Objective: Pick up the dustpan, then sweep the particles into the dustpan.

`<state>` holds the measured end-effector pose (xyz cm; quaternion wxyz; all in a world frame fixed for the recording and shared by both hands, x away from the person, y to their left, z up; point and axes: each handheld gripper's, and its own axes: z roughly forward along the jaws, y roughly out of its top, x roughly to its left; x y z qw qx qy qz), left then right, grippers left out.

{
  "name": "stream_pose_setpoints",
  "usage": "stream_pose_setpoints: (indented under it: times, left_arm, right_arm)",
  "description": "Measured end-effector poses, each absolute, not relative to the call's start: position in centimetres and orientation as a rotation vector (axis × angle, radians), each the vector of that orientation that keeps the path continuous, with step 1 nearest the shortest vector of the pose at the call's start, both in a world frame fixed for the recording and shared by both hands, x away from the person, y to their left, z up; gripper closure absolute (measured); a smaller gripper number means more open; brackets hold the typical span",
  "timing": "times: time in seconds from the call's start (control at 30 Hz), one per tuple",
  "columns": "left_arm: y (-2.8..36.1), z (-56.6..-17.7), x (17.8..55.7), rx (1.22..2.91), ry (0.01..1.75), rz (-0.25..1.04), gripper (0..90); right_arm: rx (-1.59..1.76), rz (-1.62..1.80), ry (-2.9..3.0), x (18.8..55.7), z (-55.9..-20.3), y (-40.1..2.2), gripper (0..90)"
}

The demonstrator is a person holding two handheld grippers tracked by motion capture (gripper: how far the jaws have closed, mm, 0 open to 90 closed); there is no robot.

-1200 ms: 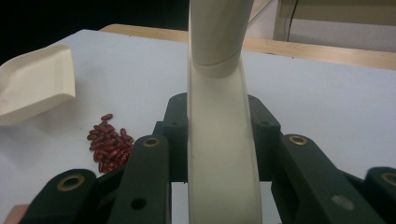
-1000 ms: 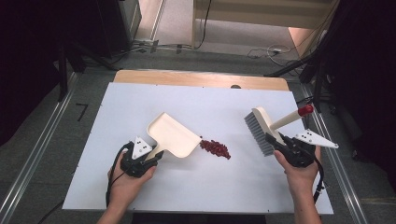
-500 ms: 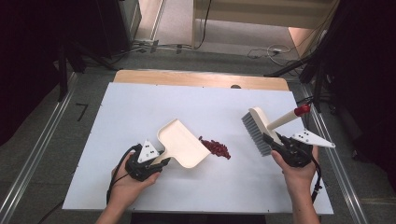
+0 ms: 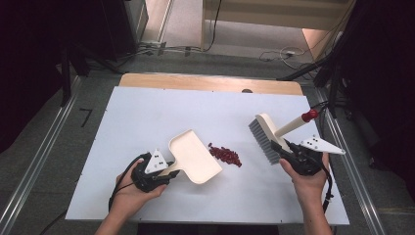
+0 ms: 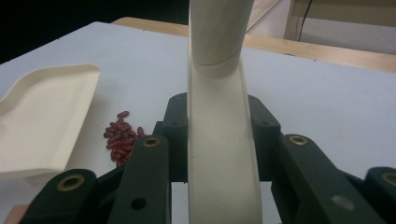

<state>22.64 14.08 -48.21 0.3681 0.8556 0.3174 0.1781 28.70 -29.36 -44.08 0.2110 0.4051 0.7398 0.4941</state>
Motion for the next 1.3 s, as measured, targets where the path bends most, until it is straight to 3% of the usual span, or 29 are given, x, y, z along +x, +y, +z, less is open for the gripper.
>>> stream_pose_setpoints:
  times: [0.87,1.3]
  left_arm:
    - [12.5,-49.2,23.6,2.305,0.775,0.3,66.4]
    - [12.4,-49.3,23.8,2.306,0.77,0.295,66.5]
  right_arm:
    - [1.082,1.162,2.223,28.1,-44.9,-22.5,65.3]
    - [1.101,1.042,2.263,28.1,-46.1,-21.0,65.4]
